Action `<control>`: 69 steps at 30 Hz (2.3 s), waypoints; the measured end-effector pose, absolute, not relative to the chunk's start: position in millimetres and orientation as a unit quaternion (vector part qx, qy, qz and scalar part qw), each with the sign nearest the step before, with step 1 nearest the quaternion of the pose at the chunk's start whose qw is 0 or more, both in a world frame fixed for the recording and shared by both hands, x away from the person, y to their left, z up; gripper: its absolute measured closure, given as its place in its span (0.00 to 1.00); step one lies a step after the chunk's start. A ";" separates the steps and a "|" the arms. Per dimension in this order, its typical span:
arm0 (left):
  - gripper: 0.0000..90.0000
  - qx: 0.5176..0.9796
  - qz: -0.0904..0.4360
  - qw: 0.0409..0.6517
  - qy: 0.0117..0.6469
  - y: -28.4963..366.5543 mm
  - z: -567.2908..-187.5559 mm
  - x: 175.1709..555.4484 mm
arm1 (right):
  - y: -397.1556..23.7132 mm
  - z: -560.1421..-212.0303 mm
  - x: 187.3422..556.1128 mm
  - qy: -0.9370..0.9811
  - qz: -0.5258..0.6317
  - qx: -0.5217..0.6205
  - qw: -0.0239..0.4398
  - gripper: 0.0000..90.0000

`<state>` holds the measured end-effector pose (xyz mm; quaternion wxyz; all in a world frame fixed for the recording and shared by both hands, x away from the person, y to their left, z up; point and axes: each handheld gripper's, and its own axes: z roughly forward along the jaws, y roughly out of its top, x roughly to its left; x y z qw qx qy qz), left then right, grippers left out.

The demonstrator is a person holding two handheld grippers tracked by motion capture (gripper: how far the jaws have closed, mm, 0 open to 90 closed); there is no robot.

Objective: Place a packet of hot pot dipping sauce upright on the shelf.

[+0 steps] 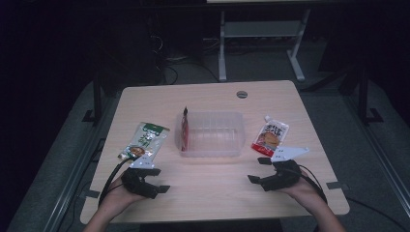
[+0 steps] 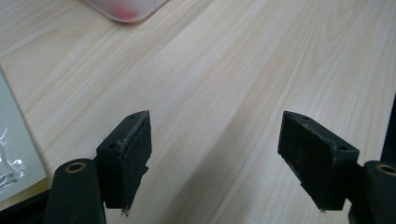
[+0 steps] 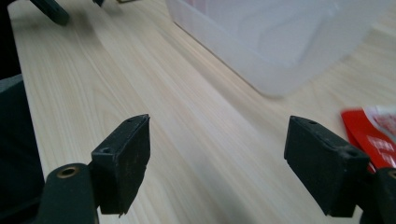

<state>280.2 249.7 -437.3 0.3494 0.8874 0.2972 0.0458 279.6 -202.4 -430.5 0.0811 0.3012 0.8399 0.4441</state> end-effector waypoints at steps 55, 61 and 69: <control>0.28 0.890 0.043 0.344 0.297 248.7 -439.6 283.3 | -257.1 -459.2 419.1 0.815 0.355 0.438 0.135 1.00; 0.28 0.892 0.042 0.341 0.294 246.5 -440.3 283.1 | -253.4 -463.9 421.3 0.825 0.335 0.434 0.138 1.00; 0.28 0.895 0.039 0.335 0.293 245.1 -441.8 282.9 | -245.2 -466.0 421.2 0.838 0.307 0.423 0.155 1.00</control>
